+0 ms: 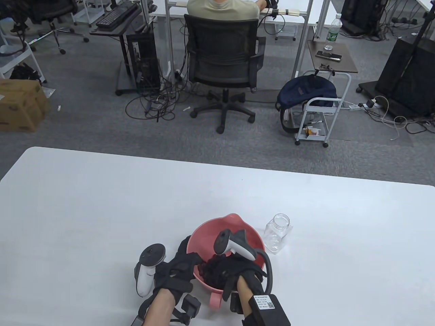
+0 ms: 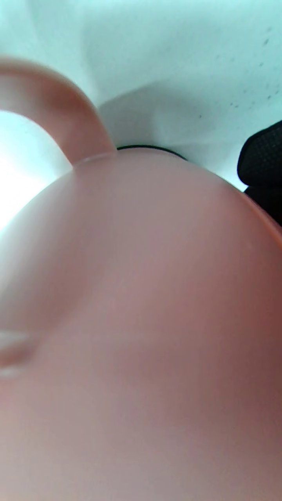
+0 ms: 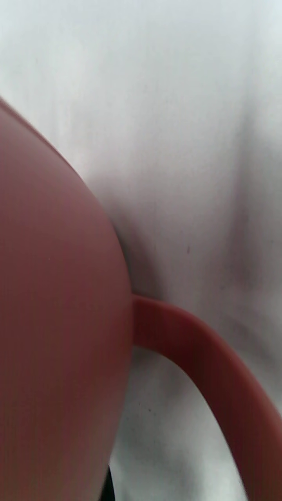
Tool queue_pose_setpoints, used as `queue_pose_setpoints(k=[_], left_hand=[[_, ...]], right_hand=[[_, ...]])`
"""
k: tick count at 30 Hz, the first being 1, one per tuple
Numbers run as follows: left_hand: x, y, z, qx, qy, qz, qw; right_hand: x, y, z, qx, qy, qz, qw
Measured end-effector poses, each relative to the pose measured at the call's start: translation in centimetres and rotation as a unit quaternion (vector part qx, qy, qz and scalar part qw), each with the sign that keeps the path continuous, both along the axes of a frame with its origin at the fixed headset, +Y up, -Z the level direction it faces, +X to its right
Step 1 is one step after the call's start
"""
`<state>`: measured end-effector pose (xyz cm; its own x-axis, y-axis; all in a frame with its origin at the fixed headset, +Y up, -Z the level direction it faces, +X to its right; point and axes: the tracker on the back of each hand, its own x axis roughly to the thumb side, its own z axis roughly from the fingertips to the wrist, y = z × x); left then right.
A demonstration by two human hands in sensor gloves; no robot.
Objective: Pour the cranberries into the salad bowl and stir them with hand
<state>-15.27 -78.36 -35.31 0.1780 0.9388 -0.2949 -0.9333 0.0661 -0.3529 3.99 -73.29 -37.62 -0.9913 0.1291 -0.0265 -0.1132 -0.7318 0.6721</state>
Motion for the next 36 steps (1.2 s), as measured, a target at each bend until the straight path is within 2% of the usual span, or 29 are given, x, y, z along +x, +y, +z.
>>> queue_pose_setpoints(k=[5,15,19,24,28,34,36], left_hand=[[0.0,0.0,0.0,-0.004,-0.003,0.005,1.000],[0.0,0.0,0.0,-0.002,0.003,0.004,1.000],[0.0,0.3,0.3,0.008,0.017,-0.005,1.000],[0.3,1.2,0.6,0.039,0.036,-0.033,0.998],[0.3,1.8,0.5,0.053,0.037,-0.052,0.997],[0.3,1.9,0.5,0.052,0.045,-0.059,0.996],[0.3,1.8,0.5,0.052,0.042,-0.062,0.996]], right_hand=[[0.0,0.2,-0.1,0.009,0.004,-0.028,1.000],[0.0,0.2,0.1,0.011,-0.015,-0.009,1.000],[0.1,0.3,0.3,0.038,-0.020,-0.022,0.999],[0.7,0.7,1.0,0.089,-0.025,-0.070,0.993],[0.9,1.4,1.7,0.161,-0.025,-0.100,0.982],[1.2,3.0,2.8,0.292,-0.016,-0.145,0.945],[1.5,3.4,3.3,0.313,-0.015,-0.161,0.936]])
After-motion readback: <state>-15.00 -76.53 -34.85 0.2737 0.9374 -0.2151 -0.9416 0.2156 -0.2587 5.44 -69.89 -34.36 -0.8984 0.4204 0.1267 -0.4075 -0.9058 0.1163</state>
